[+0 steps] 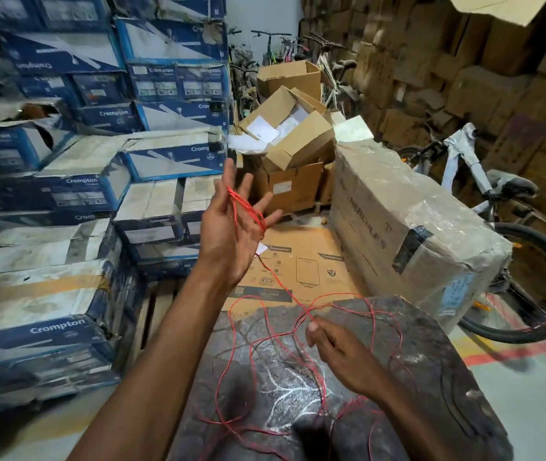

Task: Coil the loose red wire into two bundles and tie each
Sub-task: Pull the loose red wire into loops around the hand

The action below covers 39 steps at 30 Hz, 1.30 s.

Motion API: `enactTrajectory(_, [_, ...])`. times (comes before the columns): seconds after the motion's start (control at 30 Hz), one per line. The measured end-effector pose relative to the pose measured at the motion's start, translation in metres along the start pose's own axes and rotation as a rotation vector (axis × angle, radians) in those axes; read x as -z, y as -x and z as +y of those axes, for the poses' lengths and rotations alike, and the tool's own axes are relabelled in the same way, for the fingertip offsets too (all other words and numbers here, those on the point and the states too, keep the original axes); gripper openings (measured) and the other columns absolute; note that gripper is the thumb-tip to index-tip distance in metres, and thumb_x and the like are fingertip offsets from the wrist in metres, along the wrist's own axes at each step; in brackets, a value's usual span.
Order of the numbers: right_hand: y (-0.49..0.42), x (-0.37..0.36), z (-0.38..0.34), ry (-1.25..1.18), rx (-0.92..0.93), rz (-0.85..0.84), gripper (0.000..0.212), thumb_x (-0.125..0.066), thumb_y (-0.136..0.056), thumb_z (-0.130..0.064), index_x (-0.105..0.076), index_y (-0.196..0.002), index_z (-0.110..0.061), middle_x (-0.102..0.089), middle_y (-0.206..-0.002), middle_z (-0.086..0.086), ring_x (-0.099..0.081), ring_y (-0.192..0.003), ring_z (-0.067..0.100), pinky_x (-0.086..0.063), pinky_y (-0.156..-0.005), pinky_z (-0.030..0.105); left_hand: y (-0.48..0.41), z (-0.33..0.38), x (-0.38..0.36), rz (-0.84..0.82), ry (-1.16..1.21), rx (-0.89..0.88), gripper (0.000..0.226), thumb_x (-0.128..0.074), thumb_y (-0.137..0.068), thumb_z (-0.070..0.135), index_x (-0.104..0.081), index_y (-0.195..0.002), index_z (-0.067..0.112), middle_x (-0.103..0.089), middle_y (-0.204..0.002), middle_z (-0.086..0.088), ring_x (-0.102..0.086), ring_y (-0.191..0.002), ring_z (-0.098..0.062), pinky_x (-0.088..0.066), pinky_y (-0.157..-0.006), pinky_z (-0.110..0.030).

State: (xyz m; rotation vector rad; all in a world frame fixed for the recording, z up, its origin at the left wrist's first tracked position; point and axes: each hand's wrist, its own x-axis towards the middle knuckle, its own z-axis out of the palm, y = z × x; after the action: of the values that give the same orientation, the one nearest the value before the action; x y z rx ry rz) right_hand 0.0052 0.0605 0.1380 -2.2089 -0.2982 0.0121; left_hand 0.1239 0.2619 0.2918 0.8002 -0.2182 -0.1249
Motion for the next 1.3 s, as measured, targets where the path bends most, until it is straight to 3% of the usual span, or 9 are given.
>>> enactTrajectory(0.1, [0.007,0.010,-0.012,0.187,0.071,-0.059,0.041,-0.033,-0.105,-0.058,-0.051,-0.082,-0.030,-0.053,-0.064,-0.013,-0.052,-0.062,0.007,-0.047,-0.066,0.043,-0.006,-0.011,0.017,-0.002,-0.711,-0.120,0.062,-0.019,-0.097,0.069,-0.012,-0.156,0.051,-0.032,-0.164,-0.001,-0.038,-0.148,-0.022,-0.019,-0.125,-0.049])
enactTrajectory(0.2, [0.005,0.031,-0.027,0.211,0.163,0.041,0.041,-0.039,-0.105,-0.052,-0.054,-0.081,-0.023,-0.054,-0.064,-0.006,-0.051,-0.059,0.008,-0.046,-0.062,0.041,0.005,-0.028,0.037,-0.189,-1.405,-0.052,0.066,-0.012,-0.100,0.068,-0.010,-0.160,0.043,-0.065,-0.133,0.005,-0.060,-0.123,-0.008,-0.037,-0.115,-0.037])
enactTrajectory(0.3, [-0.007,0.057,-0.033,0.078,0.199,0.229,0.036,-0.050,-0.102,-0.048,-0.063,-0.082,-0.021,-0.049,-0.060,0.005,-0.043,-0.052,0.009,-0.038,-0.052,0.036,0.025,-0.044,0.054,-0.403,-1.747,0.062,0.061,-0.011,-0.105,0.057,-0.040,-0.150,0.029,-0.075,-0.095,0.007,-0.066,-0.106,-0.011,-0.044,-0.102,-0.036])
enactTrajectory(0.47, [-0.035,0.091,-0.029,0.041,0.164,0.434,0.032,-0.069,-0.089,-0.053,-0.073,-0.083,-0.022,-0.055,-0.060,0.008,-0.048,-0.054,0.021,-0.039,-0.053,0.038,0.059,-0.066,0.057,-0.497,-0.867,0.508,0.058,-0.026,-0.110,0.040,-0.073,-0.092,0.011,-0.037,-0.057,0.008,-0.028,-0.048,-0.011,-0.024,-0.049,-0.026])
enactTrajectory(0.53, [-0.045,0.092,-0.026,0.018,0.165,0.467,0.031,-0.072,-0.087,-0.053,-0.075,-0.084,-0.022,-0.064,-0.069,0.007,-0.054,-0.060,0.024,-0.044,-0.058,0.042,0.071,-0.069,0.048,-0.479,-0.479,0.647,0.052,-0.032,-0.105,0.043,-0.058,-0.069,0.015,-0.026,-0.053,0.005,-0.017,-0.045,-0.010,-0.014,-0.045,-0.023])
enactTrajectory(0.73, [-0.061,0.066,-0.014,-0.081,0.089,0.510,0.020,-0.066,-0.096,-0.047,-0.069,-0.090,-0.028,-0.056,-0.066,-0.012,-0.048,-0.057,0.012,-0.042,-0.054,0.042,0.087,-0.063,0.013,-0.391,0.357,0.648,0.036,-0.026,-0.110,0.033,-0.038,-0.078,0.019,-0.024,-0.061,0.002,-0.022,-0.049,-0.013,-0.018,-0.052,-0.028])
enactTrajectory(0.93, [-0.047,0.027,0.000,-0.160,0.027,0.377,0.040,-0.049,-0.098,-0.064,-0.063,-0.087,-0.028,-0.060,-0.060,0.000,-0.057,-0.056,0.026,-0.049,-0.059,0.048,0.078,-0.050,-0.011,-0.218,0.539,0.467,0.030,-0.030,-0.108,0.024,-0.043,-0.082,0.017,-0.041,-0.067,0.003,-0.041,-0.057,-0.012,-0.031,-0.055,-0.026])
enactTrajectory(1.1, [-0.033,0.011,0.003,-0.262,-0.038,0.350,0.053,-0.046,-0.099,-0.059,-0.060,-0.069,-0.017,-0.038,-0.048,0.004,-0.036,-0.047,0.015,-0.028,-0.049,0.035,0.070,-0.043,-0.010,-0.187,0.620,0.444,0.032,-0.023,-0.111,0.025,-0.046,-0.090,0.013,-0.054,-0.071,0.002,-0.029,-0.049,-0.009,-0.024,-0.053,-0.023])
enactTrajectory(1.3, [-0.017,-0.011,0.007,-0.440,-0.122,0.330,0.067,-0.049,-0.093,-0.066,-0.058,-0.068,-0.004,-0.032,-0.052,-0.005,-0.028,-0.048,0.012,-0.022,-0.048,0.025,0.053,-0.036,-0.001,-0.271,0.734,0.473,0.061,-0.036,-0.107,0.016,-0.009,-0.160,0.002,-0.075,-0.105,-0.019,-0.050,-0.048,-0.018,-0.038,-0.042,-0.027])
